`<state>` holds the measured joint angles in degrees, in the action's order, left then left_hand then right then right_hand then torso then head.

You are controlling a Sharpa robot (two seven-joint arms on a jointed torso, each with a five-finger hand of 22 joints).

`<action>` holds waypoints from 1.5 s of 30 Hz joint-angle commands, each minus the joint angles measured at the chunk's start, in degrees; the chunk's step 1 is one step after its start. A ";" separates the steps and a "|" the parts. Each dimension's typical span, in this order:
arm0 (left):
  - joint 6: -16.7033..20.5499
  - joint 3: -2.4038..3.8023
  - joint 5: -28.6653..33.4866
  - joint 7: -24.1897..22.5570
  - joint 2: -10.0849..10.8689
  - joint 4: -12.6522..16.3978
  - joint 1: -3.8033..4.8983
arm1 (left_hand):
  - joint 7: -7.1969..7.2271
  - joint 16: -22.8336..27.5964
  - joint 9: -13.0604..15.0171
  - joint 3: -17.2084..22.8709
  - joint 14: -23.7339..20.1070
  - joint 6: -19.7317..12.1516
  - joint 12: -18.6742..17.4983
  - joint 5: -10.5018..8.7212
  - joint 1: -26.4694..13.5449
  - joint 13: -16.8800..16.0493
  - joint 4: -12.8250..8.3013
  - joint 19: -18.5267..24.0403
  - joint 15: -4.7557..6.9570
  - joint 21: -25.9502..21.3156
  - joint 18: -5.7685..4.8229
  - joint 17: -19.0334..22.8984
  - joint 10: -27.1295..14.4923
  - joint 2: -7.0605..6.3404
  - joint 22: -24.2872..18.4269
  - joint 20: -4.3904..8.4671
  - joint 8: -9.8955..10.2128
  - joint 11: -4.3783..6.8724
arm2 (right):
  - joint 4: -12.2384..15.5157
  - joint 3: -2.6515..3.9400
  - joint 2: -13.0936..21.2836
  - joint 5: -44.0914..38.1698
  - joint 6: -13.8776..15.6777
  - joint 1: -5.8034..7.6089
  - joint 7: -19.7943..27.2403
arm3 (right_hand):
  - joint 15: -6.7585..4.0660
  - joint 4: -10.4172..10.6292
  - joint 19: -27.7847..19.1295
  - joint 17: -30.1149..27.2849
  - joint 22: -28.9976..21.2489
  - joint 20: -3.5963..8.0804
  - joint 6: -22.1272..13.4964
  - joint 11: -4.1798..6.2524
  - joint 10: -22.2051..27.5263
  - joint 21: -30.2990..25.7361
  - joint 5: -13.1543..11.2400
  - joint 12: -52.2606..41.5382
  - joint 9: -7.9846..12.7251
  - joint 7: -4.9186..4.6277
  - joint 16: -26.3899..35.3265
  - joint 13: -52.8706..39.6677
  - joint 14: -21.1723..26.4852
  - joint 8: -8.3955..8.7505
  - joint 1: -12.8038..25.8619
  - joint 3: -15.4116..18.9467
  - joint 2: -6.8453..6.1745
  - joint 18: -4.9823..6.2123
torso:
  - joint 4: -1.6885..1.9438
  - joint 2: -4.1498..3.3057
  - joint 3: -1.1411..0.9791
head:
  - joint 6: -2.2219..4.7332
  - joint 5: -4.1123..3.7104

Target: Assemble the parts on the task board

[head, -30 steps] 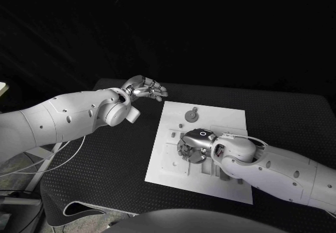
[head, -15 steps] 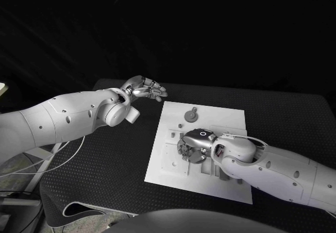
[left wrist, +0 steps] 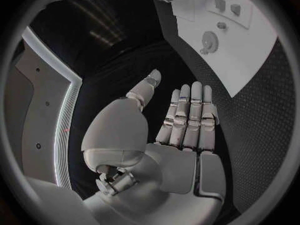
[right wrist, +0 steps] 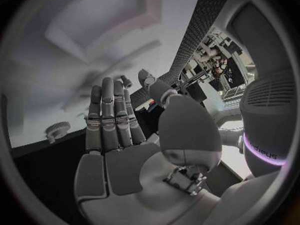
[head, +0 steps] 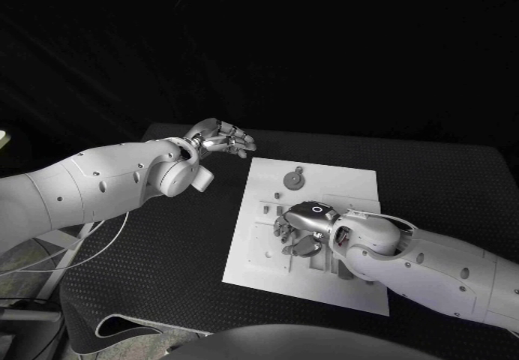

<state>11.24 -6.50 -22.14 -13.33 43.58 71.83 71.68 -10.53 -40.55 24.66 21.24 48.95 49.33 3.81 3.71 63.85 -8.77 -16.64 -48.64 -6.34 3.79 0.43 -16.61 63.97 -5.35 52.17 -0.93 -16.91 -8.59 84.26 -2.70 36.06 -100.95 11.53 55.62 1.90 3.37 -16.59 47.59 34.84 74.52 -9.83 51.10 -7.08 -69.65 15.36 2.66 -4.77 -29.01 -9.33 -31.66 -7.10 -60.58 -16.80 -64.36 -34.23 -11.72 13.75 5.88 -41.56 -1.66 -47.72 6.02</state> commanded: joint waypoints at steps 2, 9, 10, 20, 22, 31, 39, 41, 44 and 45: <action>-0.63 0.04 0.32 -0.34 0.07 -0.05 0.09 | -0.02 0.27 -0.06 -0.40 0.33 -0.35 0.05 -0.26 0.26 0.07 0.01 -0.46 -0.24 0.04 0.12 -0.09 -0.48 0.04 -0.09 0.02 -0.06 -0.06 | 1.71 -0.02 1.36 -0.99 1.18 -0.12 -1.16 | -0.11 -0.01 -0.34 0.19 0.29 0.02 -0.16 0.08 0.26 -0.34 0.11 0.13 0.02 -0.04 0.26 -0.24 0.36 0.12 0.13 0.49 -0.59 -0.50 | -0.03 -0.01 0.01 | 0.20 -0.14; -0.51 0.04 0.32 -0.42 -0.22 -1.17 0.09 | -0.02 0.29 -0.06 -0.40 0.34 -0.34 0.05 -0.26 0.28 0.09 0.01 -0.46 -0.24 0.05 0.12 -0.12 -0.49 0.07 -0.11 0.02 -0.06 -0.06 | 4.94 1.44 3.94 -2.72 3.69 0.90 -2.64 | -0.42 -0.03 0.20 0.66 0.84 0.12 0.42 0.46 -0.51 -0.01 0.11 -0.31 -0.04 0.07 -0.23 -0.57 -0.19 -0.19 -0.20 0.54 -0.22 -0.28 | -0.05 0.11 0.04 | 0.65 -0.48; -0.53 0.04 0.32 -0.42 -0.24 -1.40 0.09 | -0.02 0.30 -0.06 -0.40 0.34 -0.34 0.05 -0.26 0.28 0.09 0.01 -0.46 -0.24 0.05 0.12 -0.13 -0.50 0.07 -0.11 0.02 -0.06 -0.07 | 5.44 1.71 4.45 -2.88 3.92 1.35 -2.81 | -0.48 -0.03 0.29 0.73 0.93 0.13 0.52 0.51 -0.61 0.04 0.11 -0.37 -0.05 0.12 -0.30 -0.62 -0.27 -0.24 -0.30 0.51 -0.16 -0.24 | -0.09 0.14 0.02 | 0.74 -0.55; -0.71 0.03 0.35 -0.78 -0.94 -2.50 0.06 | -0.02 0.32 -0.07 -0.39 0.36 -0.33 0.06 -0.25 0.30 0.11 0.01 -0.47 -0.23 0.05 0.12 -0.17 -0.50 0.13 -0.14 0.02 -0.07 -0.07 | 10.39 5.86 8.91 -0.69 3.54 3.01 -2.24 | -0.75 -0.01 0.76 1.08 1.29 0.16 0.67 0.73 -1.06 0.26 0.12 -0.61 -0.01 0.19 -0.64 -0.85 -0.72 -0.29 -0.66 0.39 -0.03 -0.07 | -0.42 0.30 -0.06 | 1.94 -1.52; -0.76 0.03 0.35 -0.87 -0.95 -2.50 0.05 | -0.02 0.32 -0.07 -0.39 0.36 -0.33 0.06 -0.25 0.30 0.11 0.01 -0.47 -0.23 0.05 0.12 -0.18 -0.50 0.13 -0.15 0.02 -0.07 -0.07 | 10.85 6.30 9.90 -0.32 2.58 3.37 -2.10 | -0.88 -0.01 1.01 1.20 1.38 0.18 0.74 0.81 -1.23 0.37 0.12 -0.69 0.00 0.22 -0.78 -0.94 -0.96 -0.32 -0.74 0.36 0.06 0.01 | -0.37 0.30 -0.07 | 2.28 -2.00; -0.59 0.03 0.55 -2.10 -1.03 -2.61 0.03 | 0.03 0.36 -0.06 -0.37 0.46 -0.21 0.18 -0.24 0.38 0.12 0.00 -0.55 -0.20 0.09 0.14 -0.32 -0.34 0.28 -0.22 0.05 -0.15 -0.01 | 10.89 6.58 14.80 0.61 0.28 5.29 -1.57 | -1.51 0.04 2.27 1.71 1.55 0.24 1.01 1.01 -1.65 0.87 0.11 -0.88 0.03 0.30 -1.38 -1.21 -2.11 -0.43 -0.29 0.68 0.02 0.39 | -0.38 0.22 -0.07 | 3.16 -2.47; -0.83 0.02 0.55 -2.63 -1.14 -2.58 0.01 | 0.06 0.39 -0.06 -0.38 0.52 -0.15 0.23 -0.25 0.42 0.12 -0.01 -0.59 -0.18 0.11 0.15 -0.40 -0.25 0.31 -0.27 0.07 -0.18 0.03 | 9.88 6.67 16.69 0.18 -0.47 5.41 -1.41 | -0.77 0.40 1.33 1.90 1.51 -0.04 -2.07 -1.29 3.58 0.12 0.12 1.19 1.03 1.78 -0.70 0.11 -0.99 1.23 1.50 0.61 -2.36 0.23 | -0.20 0.17 -0.01 | 3.40 -3.19; -0.82 0.02 0.56 -2.62 -1.13 -2.66 0.01 | 0.06 0.39 -0.06 -0.38 0.52 -0.15 0.23 -0.25 0.43 0.13 -0.01 -0.59 -0.17 0.11 0.15 -0.41 -0.24 0.32 -0.28 0.07 -0.18 0.04 | 9.28 6.65 16.71 -0.52 -1.42 5.41 -1.89 | -0.66 0.45 1.24 2.05 1.54 -0.07 -2.36 -1.53 4.46 0.03 0.12 1.14 1.11 1.93 -0.76 0.37 -1.02 1.32 1.66 0.34 -2.65 0.23 | -0.23 0.15 -0.09 | 3.32 -3.08; -1.02 0.02 0.56 -2.62 -1.23 -2.72 -0.01 | 0.06 0.40 -0.06 -0.38 0.52 -0.14 0.24 -0.25 0.43 0.13 -0.01 -0.59 -0.17 0.11 0.14 -0.42 -0.23 0.32 -0.28 0.07 -0.19 0.04 | 7.76 6.62 15.90 -2.11 -1.75 5.39 -2.22 | -0.39 0.70 0.91 2.36 1.60 -0.16 -2.78 -1.90 5.77 -0.14 0.12 1.12 1.19 2.39 -0.83 0.79 -0.82 1.40 2.09 0.02 -3.17 0.14 | -0.40 0.19 -0.12 | 3.31 -3.03; -1.05 0.02 0.56 -2.63 -1.24 -2.72 -0.02 | 0.06 0.41 -0.06 -0.39 0.53 -0.14 0.24 -0.25 0.43 0.13 -0.01 -0.59 -0.17 0.11 0.14 -0.42 -0.23 0.32 -0.29 0.07 -0.19 0.04 | 7.32 6.58 15.57 -2.18 -1.83 5.33 -2.26 | -0.36 0.73 0.89 2.41 1.61 -0.17 -2.85 -1.94 5.89 -0.15 0.12 1.08 1.21 2.45 -0.83 0.83 -0.78 1.41 2.11 -0.05 -3.25 0.14 | -0.40 0.22 -0.06 | 3.31 -3.10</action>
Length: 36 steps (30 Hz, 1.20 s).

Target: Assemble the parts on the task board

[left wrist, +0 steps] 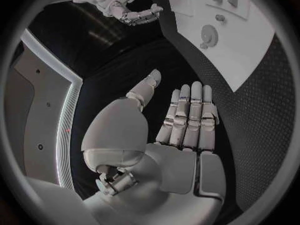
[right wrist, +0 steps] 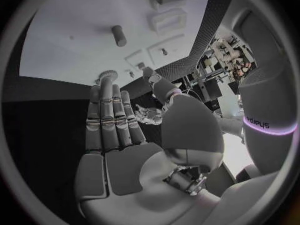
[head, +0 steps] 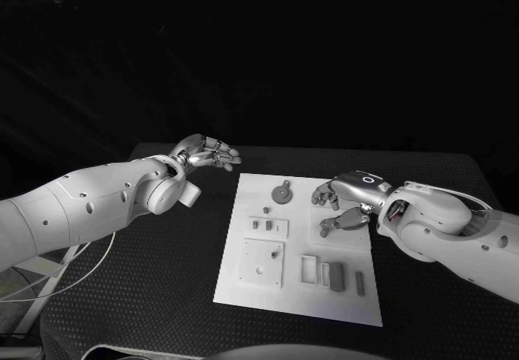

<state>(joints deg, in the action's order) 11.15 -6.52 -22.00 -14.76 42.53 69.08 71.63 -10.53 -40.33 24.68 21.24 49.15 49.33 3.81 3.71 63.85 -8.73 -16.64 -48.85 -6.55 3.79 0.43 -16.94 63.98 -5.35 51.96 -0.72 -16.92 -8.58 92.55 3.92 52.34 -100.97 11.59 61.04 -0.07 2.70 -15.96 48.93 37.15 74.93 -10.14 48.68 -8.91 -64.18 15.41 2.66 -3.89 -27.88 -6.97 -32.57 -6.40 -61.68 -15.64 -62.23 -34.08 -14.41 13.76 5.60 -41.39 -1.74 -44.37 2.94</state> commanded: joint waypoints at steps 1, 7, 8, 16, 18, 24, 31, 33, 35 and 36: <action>-0.97 0.04 0.42 -1.20 -0.18 0.04 0.02 | 0.06 0.19 -0.08 -0.39 0.32 -0.14 0.24 -0.25 0.42 0.09 -0.01 -0.38 0.03 0.11 0.15 -0.10 -0.23 0.32 -0.07 -0.15 -0.19 0.04 | -1.05 -0.05 -0.77 -2.18 -1.92 -0.12 -0.30 | 0.31 0.10 -0.46 0.12 1.20 0.14 -0.47 -0.12 0.47 -0.21 0.12 0.20 0.07 0.12 0.08 0.15 0.33 0.26 -0.01 -0.22 -0.58 0.13 | -0.15 0.06 0.02 | -0.04 -0.05; -1.06 0.04 0.42 -1.22 -0.22 0.02 0.00 | 0.06 0.21 -0.09 -0.40 0.32 -0.14 0.23 -0.25 0.41 0.10 0.00 -0.39 0.03 0.11 0.14 -0.13 -0.23 0.33 -0.10 -0.15 -0.19 0.04 | -3.18 -0.36 -1.96 -3.64 -2.78 -1.15 -0.80 | 0.46 0.29 -0.55 0.42 1.26 0.12 -1.03 -0.31 1.19 -0.21 0.13 0.11 0.15 0.51 0.02 0.43 0.50 0.37 0.12 -0.62 -0.82 0.13 | 0.15 0.02 0.02 | -0.12 -0.26; -1.07 0.04 0.42 -1.22 -0.21 0.00 0.00 | 0.06 0.22 -0.09 -0.41 0.33 -0.15 0.23 -0.25 0.41 0.10 0.00 -0.39 0.03 0.10 0.14 -0.13 -0.23 0.33 -0.10 -0.15 -0.18 0.04 | -3.42 -0.42 -2.02 -3.69 -3.24 -1.25 -0.83 | 0.46 0.29 -0.54 0.45 1.27 0.13 -1.05 -0.32 1.24 -0.20 0.12 0.10 0.15 0.54 0.01 0.45 0.50 0.36 0.10 -0.67 -0.81 0.14 | 0.16 0.01 0.04 | -0.13 -0.27; -0.99 0.04 0.43 -1.23 0.03 -0.06 -0.02 | 0.06 0.25 -0.09 -0.43 0.33 -0.15 0.23 -0.25 0.39 0.12 0.00 -0.39 0.03 0.10 0.13 -0.16 -0.23 0.34 -0.13 -0.15 -0.18 0.03 | -3.71 -0.86 -1.91 -3.65 -5.53 -2.12 -1.02 | 0.20 0.36 0.22 1.02 1.35 0.25 -0.49 -0.11 0.95 0.30 0.13 -0.31 -0.05 -0.07 -0.59 0.48 -0.25 -0.20 0.07 -0.99 -0.30 0.38 | 0.04 -0.04 0.14 | -0.40 -0.14; -0.98 0.04 0.43 -1.22 0.06 0.01 -0.02 | 0.06 0.25 -0.10 -0.43 0.33 -0.15 0.23 -0.25 0.38 0.12 0.01 -0.39 0.03 0.10 0.13 -0.17 -0.23 0.35 -0.13 -0.15 -0.18 0.03 | -3.38 -0.87 -1.75 -3.92 -5.70 -2.20 -1.22 | 0.00 0.31 0.57 1.25 1.35 0.29 -0.20 0.11 0.40 0.53 0.13 -0.63 -0.12 -0.41 -0.82 0.36 -0.54 -0.45 0.15 -0.97 -0.08 0.49 | 0.04 -0.07 0.13 | -0.51 -0.06; -1.06 0.04 0.43 -1.22 0.05 0.03 -0.02 | 0.06 0.27 -0.10 -0.45 0.33 -0.15 0.23 -0.25 0.37 0.13 0.01 -0.39 0.03 0.10 0.13 -0.19 -0.23 0.35 -0.15 -0.15 -0.18 0.03 | -3.56 -0.90 -1.82 -4.54 -6.78 -2.27 -1.62 | -0.56 -0.25 1.07 1.72 1.32 0.37 1.77 0.79 -1.24 0.90 0.12 -1.48 -0.47 -1.51 -1.17 -0.01 -0.99 -1.62 -0.05 -0.92 0.77 0.68 | 0.03 -0.02 0.07 | -0.53 -0.23; -1.13 0.04 0.43 -1.16 0.14 0.00 -0.02 | 0.06 0.30 -0.11 -0.47 0.33 -0.15 0.22 -0.26 0.36 0.14 0.01 -0.40 0.03 0.10 0.12 -0.22 -0.23 0.36 -0.17 -0.15 -0.18 0.03 | -4.10 -1.06 -2.52 -5.26 -6.60 -2.91 -1.75 | -1.87 -0.63 3.18 3.06 1.42 0.72 3.72 2.15 -4.19 2.40 0.12 -2.95 -0.57 -1.81 -3.25 -0.84 -3.03 -2.55 -1.38 -0.70 2.89 1.24 | 0.05 -0.02 0.06 | -0.67 -0.33; -1.14 0.04 0.43 -1.16 0.12 -0.01 -0.02 | 0.06 0.30 -0.11 -0.48 0.33 -0.15 0.22 -0.26 0.34 0.15 0.01 -0.40 0.03 0.10 0.12 -0.23 -0.23 0.37 -0.18 -0.15 -0.18 0.03 | -4.16 -1.06 -2.73 -5.28 -6.57 -3.07 -1.68 | -2.20 -0.66 3.73 3.36 1.43 0.89 4.25 2.55 -5.17 2.79 0.12 -3.45 -0.62 -1.61 -3.78 -1.14 -3.55 -2.80 -1.69 -0.66 3.73 1.24 | 0.06 -0.02 0.04 | -0.69 -0.31; -1.19 0.04 0.43 -1.15 0.10 -0.02 -0.02 | 0.06 0.31 -0.11 -0.48 0.33 -0.15 0.22 -0.26 0.34 0.15 0.02 -0.40 0.03 0.10 0.12 -0.24 -0.23 0.37 -0.18 -0.15 -0.18 0.03 | -4.27 -1.07 -2.95 -5.42 -6.62 -3.13 -1.69 | -2.45 -0.67 4.05 3.56 1.39 1.04 4.55 2.83 -5.77 3.04 0.12 -3.73 -0.60 -1.49 -4.11 -1.35 -3.80 -2.90 -1.80 -0.49 4.24 1.24 | 0.06 0.00 0.05 | -0.70 -0.25; -1.24 0.04 0.43 -1.15 0.10 -0.01 -0.02 | 0.06 0.32 -0.11 -0.49 0.33 -0.15 0.22 -0.26 0.33 0.15 0.02 -0.40 0.02 0.10 0.12 -0.24 -0.24 0.37 -0.19 -0.15 -0.18 0.03 | -4.28 -1.07 -3.06 -5.59 -6.63 -3.18 -1.72 | -2.52 -0.62 4.13 3.62 1.38 1.07 4.74 2.93 -6.03 3.11 0.12 -3.85 -0.61 -1.41 -4.21 -1.44 -3.87 -2.98 -1.75 -0.43 4.52 1.24 | 0.06 0.01 0.08 | -0.75 -0.23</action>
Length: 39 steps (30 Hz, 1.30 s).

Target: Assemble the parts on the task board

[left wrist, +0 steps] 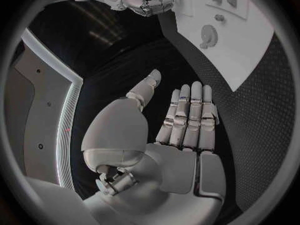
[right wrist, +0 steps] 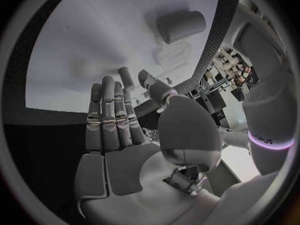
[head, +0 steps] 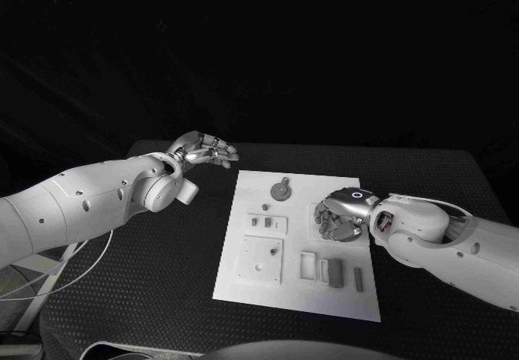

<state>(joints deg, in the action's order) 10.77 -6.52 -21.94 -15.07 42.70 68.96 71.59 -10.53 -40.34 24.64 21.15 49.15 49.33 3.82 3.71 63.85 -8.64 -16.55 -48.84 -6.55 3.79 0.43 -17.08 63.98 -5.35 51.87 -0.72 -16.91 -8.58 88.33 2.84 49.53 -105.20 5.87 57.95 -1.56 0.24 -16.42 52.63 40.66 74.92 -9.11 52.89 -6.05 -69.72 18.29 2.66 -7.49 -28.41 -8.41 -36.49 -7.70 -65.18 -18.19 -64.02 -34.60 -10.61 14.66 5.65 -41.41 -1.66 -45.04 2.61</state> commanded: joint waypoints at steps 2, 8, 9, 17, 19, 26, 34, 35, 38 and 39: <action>-0.86 0.04 0.36 -0.84 -0.07 0.11 0.02 | 0.06 0.32 -0.07 -0.40 0.34 -0.15 0.22 -0.26 0.32 0.07 -0.07 -0.40 0.02 0.10 0.12 -0.11 -0.24 0.38 -0.11 -0.15 -0.18 0.03 | -0.12 0.01 -0.40 -1.36 -0.94 -0.15 -0.21 | -0.17 -0.20 0.50 0.19 1.36 0.10 0.89 0.24 -0.85 0.32 0.12 -0.41 -0.09 0.19 -0.41 -0.28 -0.44 -0.58 0.05 0.20 1.04 0.34 | 0.02 0.03 0.03 | -0.13 0.10; -0.96 0.04 0.36 -0.80 -0.07 0.10 0.02 | 0.06 0.34 -0.08 -0.41 0.34 -0.15 0.22 -0.26 0.30 0.08 -0.06 -0.41 0.02 0.10 0.11 -0.13 -0.24 0.41 -0.12 -0.15 -0.18 0.03 | -0.61 -0.04 -0.96 -1.62 -1.19 -0.23 -0.36 | -0.44 -0.27 0.89 0.39 1.34 0.33 1.53 0.51 -1.42 0.63 0.12 -0.59 -0.04 0.47 -0.78 -0.52 -0.82 -0.78 -0.35 0.22 2.24 0.34 | 0.04 0.01 0.05 | -0.23 0.09; -0.99 0.04 0.36 -0.77 -0.05 0.11 0.02 | 0.06 0.35 -0.08 -0.42 0.34 -0.15 0.22 -0.26 0.29 0.08 -0.06 -0.41 0.02 0.10 0.11 -0.13 -0.24 0.41 -0.13 -0.15 -0.18 0.03 | -0.68 -0.04 -0.99 -1.67 -1.15 -0.24 -0.40 | -0.46 -0.28 0.93 0.41 1.34 0.35 1.59 0.54 -1.48 0.66 0.12 -0.61 -0.03 0.50 -0.82 -0.55 -0.87 -0.79 -0.41 0.21 2.38 0.34 | 0.04 0.01 0.05 | -0.23 0.09; -1.01 0.04 0.36 -0.68 0.06 0.12 0.02 | 0.05 0.38 -0.09 -0.45 0.33 -0.16 0.21 -0.26 0.25 0.10 -0.06 -0.40 0.02 0.09 0.10 -0.17 -0.25 0.42 -0.16 -0.15 -0.18 0.02 | -0.95 -0.07 -1.00 -2.51 -0.94 -0.28 -0.65 | -0.76 -0.39 1.37 0.61 1.33 0.64 2.25 0.85 -2.12 1.03 0.13 -0.77 0.04 0.79 -1.23 -0.84 -1.35 -0.96 -1.51 -0.10 4.89 0.34 | 0.00 0.02 0.04 | -0.39 0.18; -1.03 0.04 0.36 -0.66 0.05 0.12 0.02 | 0.05 0.39 -0.09 -0.45 0.33 -0.16 0.21 -0.26 0.24 0.10 -0.06 -0.40 0.02 0.09 0.10 -0.18 -0.25 0.42 -0.16 -0.15 -0.17 0.02 | -1.06 -0.07 -0.97 -2.85 -0.94 -0.28 -0.78 | -0.84 -0.44 1.46 0.68 1.34 0.73 2.46 0.95 -2.31 1.13 0.13 -0.82 0.05 0.88 -1.35 -0.92 -1.49 -1.03 -1.98 -0.18 5.34 0.34 | 0.00 0.02 0.04 | -0.39 0.18; -1.08 0.04 0.36 -0.61 0.10 0.13 0.02 | 0.05 0.42 -0.10 -0.47 0.33 -0.18 0.20 -0.26 0.23 0.11 -0.07 -0.40 0.01 0.09 0.10 -0.20 -0.26 0.45 -0.19 -0.15 -0.17 0.01 | -1.18 -0.07 -0.97 -4.04 -0.41 -0.29 -1.27 | -1.41 -0.11 2.58 1.05 1.25 1.12 4.04 1.59 -3.74 1.81 -0.01 -1.34 0.01 1.35 -2.13 -1.44 -2.65 -1.59 -5.07 -2.77 6.42 0.31 | 0.00 0.03 0.02 | -0.52 0.18; -1.09 0.04 0.36 -0.73 -0.02 0.06 0.02 | 0.04 0.45 -0.11 -0.49 0.33 -0.19 0.19 -0.26 0.19 0.13 -0.06 -0.40 0.01 0.09 0.10 -0.24 -0.27 0.49 -0.22 -0.15 -0.16 0.01 | -0.60 -0.06 -1.16 -4.41 3.28 -0.29 -1.15 | -2.27 -0.02 5.20 1.49 1.35 1.91 5.58 2.34 -5.53 3.23 0.13 -1.91 -0.13 1.86 -3.30 -2.48 -4.88 -2.02 -3.44 -7.99 6.76 0.34 | 0.00 0.06 0.00 | -0.57 0.15; -1.07 0.04 0.36 -0.75 -0.03 0.05 0.02 | 0.04 0.46 -0.11 -0.49 0.33 -0.19 0.19 -0.26 0.18 0.14 -0.05 -0.40 0.01 0.09 0.09 -0.25 -0.28 0.49 -0.22 -0.15 -0.16 0.01 | -0.40 -0.06 -1.15 -4.41 3.93 -0.29 -1.13 | -2.38 -0.02 5.49 1.56 1.36 2.04 5.71 2.43 -5.69 3.42 0.13 -1.97 -0.21 1.92 -3.46 -2.61 -5.15 -2.09 -3.41 -8.26 6.80 0.34 | 0.00 0.06 0.00 | -0.57 0.15; -1.08 0.04 0.36 -0.74 -0.06 0.01 0.02 | 0.04 0.47 -0.11 -0.49 0.33 -0.19 0.19 -0.26 0.17 0.14 -0.05 -0.40 0.01 0.09 0.09 -0.26 -0.28 0.51 -0.23 -0.15 -0.16 0.00 | 0.14 -0.05 -1.01 -4.38 4.76 -0.29 -1.09 | -2.65 -0.03 6.25 1.80 1.39 2.38 6.00 2.63 -6.07 3.94 0.13 -2.12 -0.45 2.08 -3.96 -2.93 -5.86 -2.30 -3.40 -8.75 6.82 0.34 | 0.01 0.06 0.03 | -0.64 0.19; -1.08 0.04 0.36 -0.74 -0.06 0.00 0.02 | 0.04 0.47 -0.12 -0.50 0.33 -0.20 0.19 -0.26 0.17 0.14 -0.05 -0.40 0.01 0.09 0.09 -0.26 -0.28 0.52 -0.23 -0.15 -0.16 0.00 | 0.40 -0.05 -0.93 -4.38 4.99 -0.28 -1.12 | -2.76 -0.03 6.57 1.95 1.40 2.53 6.03 2.70 -6.16 4.17 0.12 -2.14 -0.55 2.11 -4.26 -3.05 -6.18 -2.34 -3.38 -8.91 6.80 0.34 | 0.03 0.05 0.04 | -0.66 0.21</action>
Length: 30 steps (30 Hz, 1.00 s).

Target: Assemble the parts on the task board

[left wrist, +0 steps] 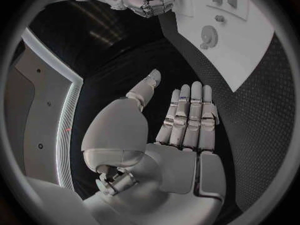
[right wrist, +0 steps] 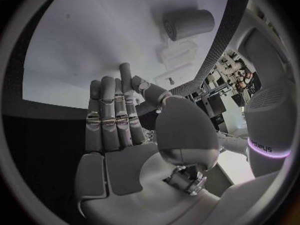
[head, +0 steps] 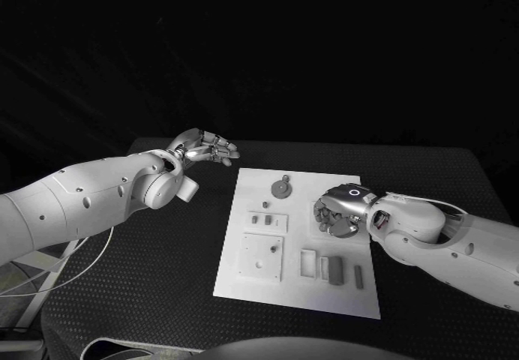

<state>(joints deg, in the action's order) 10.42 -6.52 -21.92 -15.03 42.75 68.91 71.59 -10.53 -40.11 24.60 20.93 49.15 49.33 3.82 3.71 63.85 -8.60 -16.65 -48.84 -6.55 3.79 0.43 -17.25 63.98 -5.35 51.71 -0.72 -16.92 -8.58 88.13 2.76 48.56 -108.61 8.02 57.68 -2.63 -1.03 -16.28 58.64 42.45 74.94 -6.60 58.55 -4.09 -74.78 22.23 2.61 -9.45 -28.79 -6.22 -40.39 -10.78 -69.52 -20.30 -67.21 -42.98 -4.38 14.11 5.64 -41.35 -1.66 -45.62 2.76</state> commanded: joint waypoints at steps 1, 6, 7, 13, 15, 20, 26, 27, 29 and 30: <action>-0.73 0.04 0.34 -0.78 -0.11 0.04 0.02 | 0.03 0.25 -0.08 -0.28 0.33 -0.20 0.19 -0.26 0.16 0.11 0.05 -0.40 0.01 0.09 0.09 -0.11 -0.28 0.53 -0.08 -0.15 -0.16 0.00 | 0.84 0.04 0.14 -0.96 2.89 -0.01 -0.05 | -1.56 -0.18 0.84 0.35 1.37 0.18 0.41 0.81 -1.17 0.49 0.17 -0.18 -0.28 -0.05 -0.70 -0.10 -2.07 -0.27 -0.15 -0.67 0.53 0.89 | 0.05 -0.01 0.05 | -0.08 0.06; -0.71 0.04 0.34 -0.76 -0.13 0.00 0.02 | 0.03 0.28 -0.09 -0.30 0.34 -0.21 0.18 -0.26 0.13 0.12 0.05 -0.40 0.01 0.09 0.09 -0.14 -0.29 0.56 -0.11 -0.15 -0.15 0.00 | 2.59 0.74 0.78 -0.46 2.99 0.28 -0.21 | -1.66 -0.21 1.06 0.57 1.37 0.34 0.50 0.90 -1.33 0.76 0.17 -0.22 -0.47 0.00 -1.07 -0.33 -2.19 -0.36 -0.13 -0.85 0.41 0.89 | 0.00 0.01 0.09 | -0.03 0.19; -0.71 0.04 0.34 -0.76 -0.15 -0.01 0.02 | 0.03 0.28 -0.09 -0.30 0.34 -0.21 0.18 -0.26 0.13 0.12 0.05 -0.40 0.01 0.09 0.09 -0.14 -0.29 0.56 -0.11 -0.15 -0.15 0.00 | 2.82 0.85 0.81 -0.30 2.93 0.58 -0.24 | -1.67 -0.21 1.08 0.60 1.37 0.36 0.51 0.91 -1.34 0.79 0.17 -0.22 -0.50 0.01 -1.10 -0.36 -2.20 -0.37 -0.13 -0.87 0.40 0.89 | 0.00 0.01 0.10 | -0.01 0.22; -0.73 0.04 0.34 -0.79 -0.31 -0.07 0.02 | 0.03 0.31 -0.10 -0.31 0.34 -0.22 0.18 -0.26 0.11 0.14 0.04 -0.40 0.01 0.08 0.09 -0.18 -0.30 0.58 -0.14 -0.14 -0.14 -0.01 | 5.17 0.94 0.98 0.60 2.62 2.72 -0.23 | -1.76 -0.18 1.26 0.77 1.37 0.45 0.57 0.99 -1.52 1.03 0.16 -0.28 -0.65 0.05 -1.40 -0.56 -2.30 -0.43 -0.08 -0.97 0.33 0.89 | 0.03 0.02 0.09 | 0.07 0.52; -0.75 0.04 0.34 -0.80 -0.38 -0.08 0.02 | 0.03 0.32 -0.10 -0.32 0.34 -0.22 0.18 -0.26 0.11 0.14 0.04 -0.40 0.01 0.08 0.09 -0.19 -0.30 0.58 -0.15 -0.14 -0.14 -0.01 | 6.48 0.96 1.01 1.32 2.55 2.97 -0.07 | -1.78 -0.18 1.28 0.80 1.37 0.47 0.57 1.01 -1.55 1.07 0.16 -0.29 -0.69 0.05 -1.45 -0.60 -2.32 -0.44 -0.06 -0.98 0.32 0.89 | 0.06 0.00 0.10 | 0.06 0.69; -0.63 0.04 0.34 -0.76 -0.31 -0.01 0.02 | 0.02 0.34 -0.11 -0.33 0.34 -0.23 0.18 -0.26 0.10 0.16 0.03 -0.40 0.01 0.08 0.09 -0.21 -0.31 0.58 -0.17 -0.14 -0.14 -0.01 | 8.09 0.95 -0.92 3.07 2.26 3.01 0.85 | -1.79 -0.16 1.31 0.84 1.36 0.49 0.56 1.02 -1.56 1.12 0.17 -0.28 -0.72 0.05 -1.51 -0.64 -2.30 -0.44 -0.04 -1.02 0.36 0.89 | 0.00 -0.04 0.11 | -0.09 1.39; -0.64 0.05 0.35 -0.85 -0.55 0.15 0.02 | 0.02 0.37 -0.12 -0.34 0.34 -0.24 0.18 -0.25 0.11 0.17 0.02 -0.39 0.01 0.08 0.09 -0.24 -0.31 0.59 -0.19 -0.14 -0.13 -0.01 | 7.66 0.38 -5.45 3.42 2.47 2.77 1.92 | -1.79 -0.15 1.29 0.88 1.34 0.50 0.48 1.01 -1.52 1.16 0.17 -0.23 -0.77 0.03 -1.57 -0.70 -2.25 -0.40 0.00 -1.10 0.48 0.89 | -0.04 -0.04 0.11 | 0.16 1.48; -0.62 0.05 0.35 -0.86 -0.57 0.13 0.03 | 0.02 0.37 -0.12 -0.34 0.34 -0.24 0.17 -0.26 0.11 0.17 0.02 -0.39 0.01 0.08 0.09 -0.25 -0.32 0.58 -0.19 -0.14 -0.14 -0.01 | 7.44 0.18 -6.06 3.42 2.47 2.63 2.00 | -1.79 -0.16 1.29 0.89 1.34 0.50 0.46 1.01 -1.50 1.16 0.17 -0.22 -0.78 0.03 -1.58 -0.71 -2.24 -0.40 0.00 -1.12 0.50 0.89 | 0.01 -0.03 0.13 | 0.20 1.50; -0.60 0.05 0.35 -0.84 -0.57 0.11 0.03 | 0.02 0.37 -0.12 -0.34 0.34 -0.24 0.18 -0.25 0.12 0.17 0.01 -0.39 0.01 0.08 0.09 -0.25 -0.32 0.58 -0.20 -0.14 -0.13 -0.01 | 7.00 -0.26 -7.34 3.26 2.48 2.18 2.22 | -1.80 -0.18 1.28 0.90 1.34 0.51 0.45 1.01 -1.49 1.18 0.17 -0.20 -0.79 0.02 -1.60 -0.72 -2.24 -0.39 0.00 -1.14 0.52 0.89 | 0.04 -0.01 0.14 | 0.18 1.58; -0.53 0.05 0.35 -0.84 -0.60 0.09 0.03 | 0.02 0.39 -0.12 -0.34 0.33 -0.24 0.18 -0.25 0.13 0.18 0.00 -0.39 0.01 0.08 0.09 -0.26 -0.32 0.58 -0.20 -0.13 -0.13 -0.01 | 6.66 -0.70 -8.31 3.20 2.42 1.73 2.37 | -1.80 -0.20 1.28 0.91 1.34 0.52 0.43 1.00 -1.47 1.19 0.17 -0.19 -0.80 0.02 -1.61 -0.73 -2.23 -0.38 0.00 -1.16 0.54 0.89 | 0.06 0.01 0.12 | 0.07 1.69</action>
<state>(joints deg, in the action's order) 10.37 -6.52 -21.90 -15.06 42.26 68.90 71.58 -10.53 -40.11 24.56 20.93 49.15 49.33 3.82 3.71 63.85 -8.50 -16.65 -48.84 -6.54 3.79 0.43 -17.41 63.98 -5.35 51.57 -0.72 -16.92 -8.58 95.06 2.22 40.77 -105.79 10.42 59.81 -1.65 -0.94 -15.89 59.50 43.29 74.92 -6.16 58.59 -3.99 -74.87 23.07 2.43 -9.31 -29.51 -6.17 -41.67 -11.42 -69.83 -20.54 -67.15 -43.37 -4.45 14.45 5.61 -41.37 -1.54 -45.50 4.28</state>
